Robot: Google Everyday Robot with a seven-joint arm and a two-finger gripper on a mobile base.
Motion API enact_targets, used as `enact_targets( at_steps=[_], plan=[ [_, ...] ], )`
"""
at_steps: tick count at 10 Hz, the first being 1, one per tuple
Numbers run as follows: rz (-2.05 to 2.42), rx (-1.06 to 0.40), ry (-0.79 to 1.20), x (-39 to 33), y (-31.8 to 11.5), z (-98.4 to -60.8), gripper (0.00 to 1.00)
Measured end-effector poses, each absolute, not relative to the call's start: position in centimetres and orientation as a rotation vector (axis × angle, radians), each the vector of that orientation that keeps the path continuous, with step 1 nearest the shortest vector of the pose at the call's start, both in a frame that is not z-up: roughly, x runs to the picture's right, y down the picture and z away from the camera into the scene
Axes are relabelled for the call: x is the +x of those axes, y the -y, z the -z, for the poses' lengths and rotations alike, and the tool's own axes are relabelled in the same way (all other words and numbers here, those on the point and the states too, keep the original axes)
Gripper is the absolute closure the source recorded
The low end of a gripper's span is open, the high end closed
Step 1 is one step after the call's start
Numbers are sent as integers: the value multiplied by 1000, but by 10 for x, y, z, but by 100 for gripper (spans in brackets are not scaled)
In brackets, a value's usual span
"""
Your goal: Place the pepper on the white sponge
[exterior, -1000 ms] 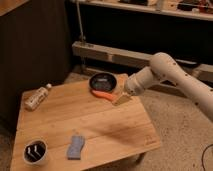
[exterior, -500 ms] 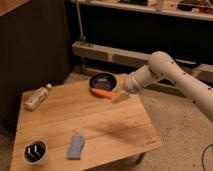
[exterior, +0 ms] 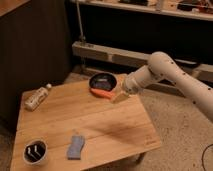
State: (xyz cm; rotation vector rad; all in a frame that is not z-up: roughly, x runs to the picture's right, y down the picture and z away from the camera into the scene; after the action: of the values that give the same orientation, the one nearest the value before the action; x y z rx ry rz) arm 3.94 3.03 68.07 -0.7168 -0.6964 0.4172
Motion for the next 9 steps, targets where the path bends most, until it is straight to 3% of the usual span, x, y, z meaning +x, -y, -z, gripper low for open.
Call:
enact_targets(
  at_steps=[5,9],
  plan=[
    [-326,-675,731,-24,-75,-622,100],
    [-218,-783,770,-79,-122,-617,100]
  ],
)
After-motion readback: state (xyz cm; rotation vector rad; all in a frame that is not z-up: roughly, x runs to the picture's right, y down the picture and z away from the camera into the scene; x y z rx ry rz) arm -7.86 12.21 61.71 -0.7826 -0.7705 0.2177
